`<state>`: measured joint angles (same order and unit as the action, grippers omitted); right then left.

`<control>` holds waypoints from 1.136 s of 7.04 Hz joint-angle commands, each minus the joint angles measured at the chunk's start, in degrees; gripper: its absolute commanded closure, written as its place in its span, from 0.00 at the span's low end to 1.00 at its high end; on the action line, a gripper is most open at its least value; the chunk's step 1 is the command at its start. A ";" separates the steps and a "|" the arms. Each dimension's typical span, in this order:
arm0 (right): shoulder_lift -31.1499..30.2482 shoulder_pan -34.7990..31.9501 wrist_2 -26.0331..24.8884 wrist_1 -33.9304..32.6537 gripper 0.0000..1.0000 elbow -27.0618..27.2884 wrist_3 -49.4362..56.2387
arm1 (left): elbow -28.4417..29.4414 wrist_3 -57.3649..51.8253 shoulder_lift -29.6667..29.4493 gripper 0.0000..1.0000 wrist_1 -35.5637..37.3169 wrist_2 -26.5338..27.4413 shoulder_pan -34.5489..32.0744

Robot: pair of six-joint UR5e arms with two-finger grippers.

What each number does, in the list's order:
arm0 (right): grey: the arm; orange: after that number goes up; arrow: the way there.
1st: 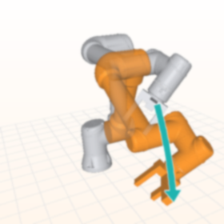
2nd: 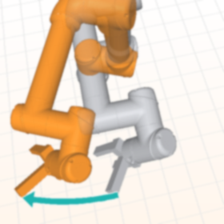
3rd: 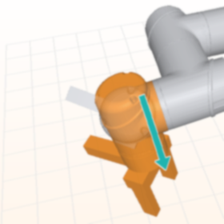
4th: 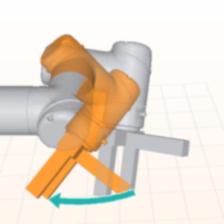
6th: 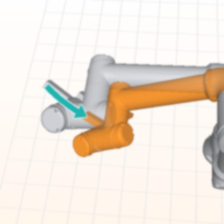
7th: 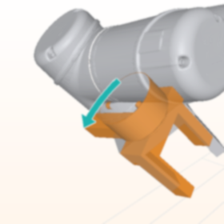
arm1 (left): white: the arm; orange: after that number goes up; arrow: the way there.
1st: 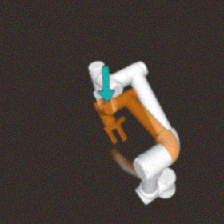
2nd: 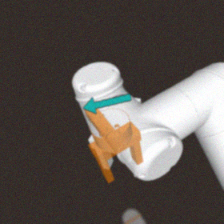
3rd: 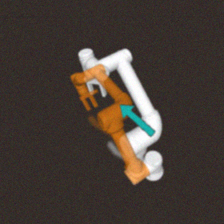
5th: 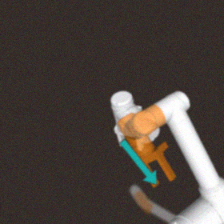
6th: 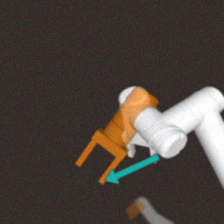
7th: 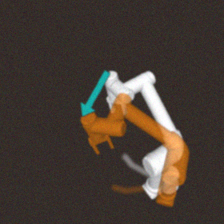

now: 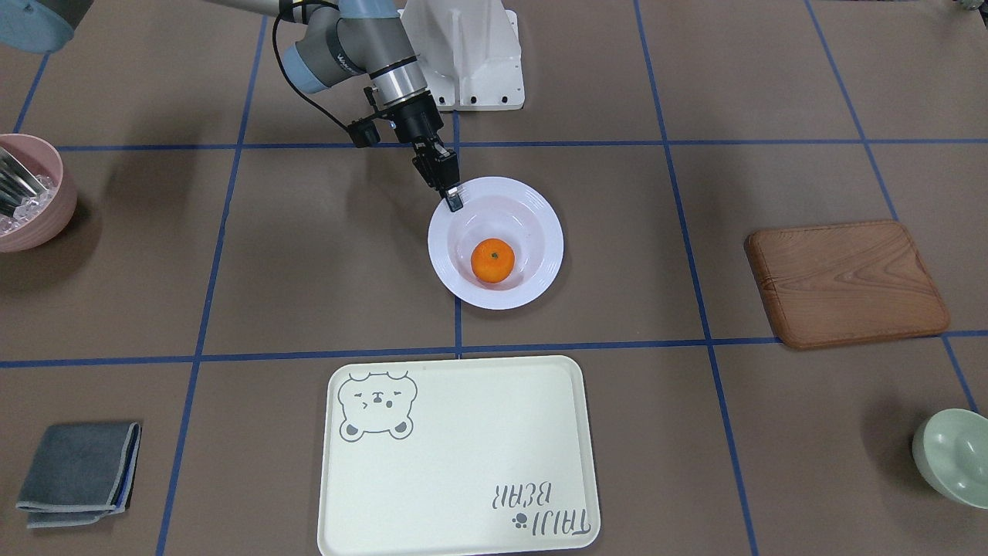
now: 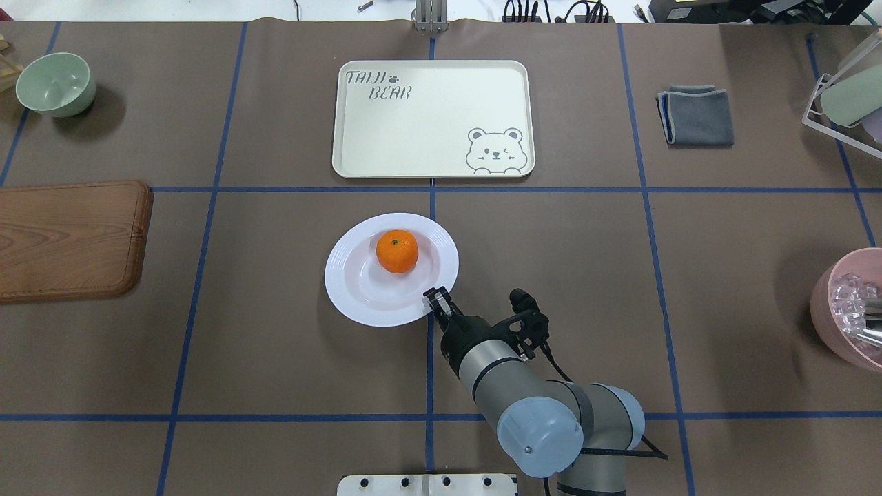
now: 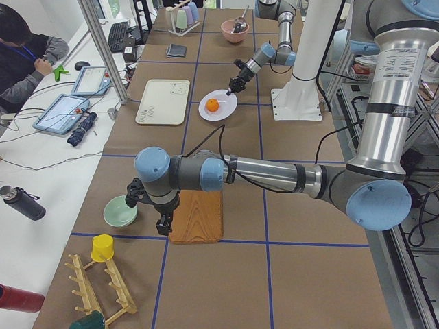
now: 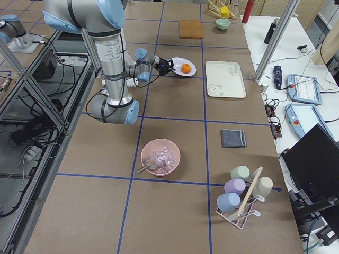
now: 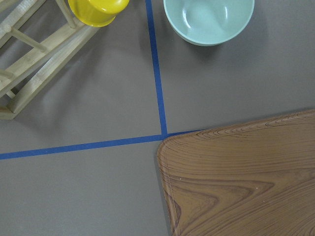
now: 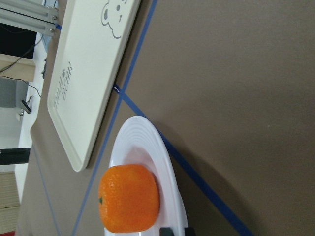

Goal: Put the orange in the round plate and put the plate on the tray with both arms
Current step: 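Carry the plate with the right gripper onto the cream bear tray and release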

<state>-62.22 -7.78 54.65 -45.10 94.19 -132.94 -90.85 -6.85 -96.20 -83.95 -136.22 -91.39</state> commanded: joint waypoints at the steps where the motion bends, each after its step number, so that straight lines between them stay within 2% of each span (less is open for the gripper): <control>1: -0.10 -0.04 -4.54 5.11 1.00 0.12 -0.13 | -3.53 0.25 3.38 0.01 0.01 -0.01 -0.01; 3: -0.09 -1.09 -5.60 9.39 1.00 0.12 0.13 | -3.81 0.17 5.05 0.01 -0.08 -0.01 -0.10; 6: 2.27 -8.01 -6.31 8.98 1.00 -0.58 0.32 | -9.58 0.17 10.92 0.01 0.27 0.60 -1.07; 7: 2.63 -9.95 -6.14 8.80 1.00 -3.98 0.14 | -10.31 0.17 11.56 0.01 0.27 0.51 -1.07; 8: 8.72 -12.58 -6.14 8.71 1.00 -13.23 -1.00 | -10.23 0.34 11.56 0.01 0.27 0.51 -0.98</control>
<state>-58.42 -17.32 48.45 -36.23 89.20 -132.97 -100.55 -6.64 -85.22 -83.68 -135.70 -92.41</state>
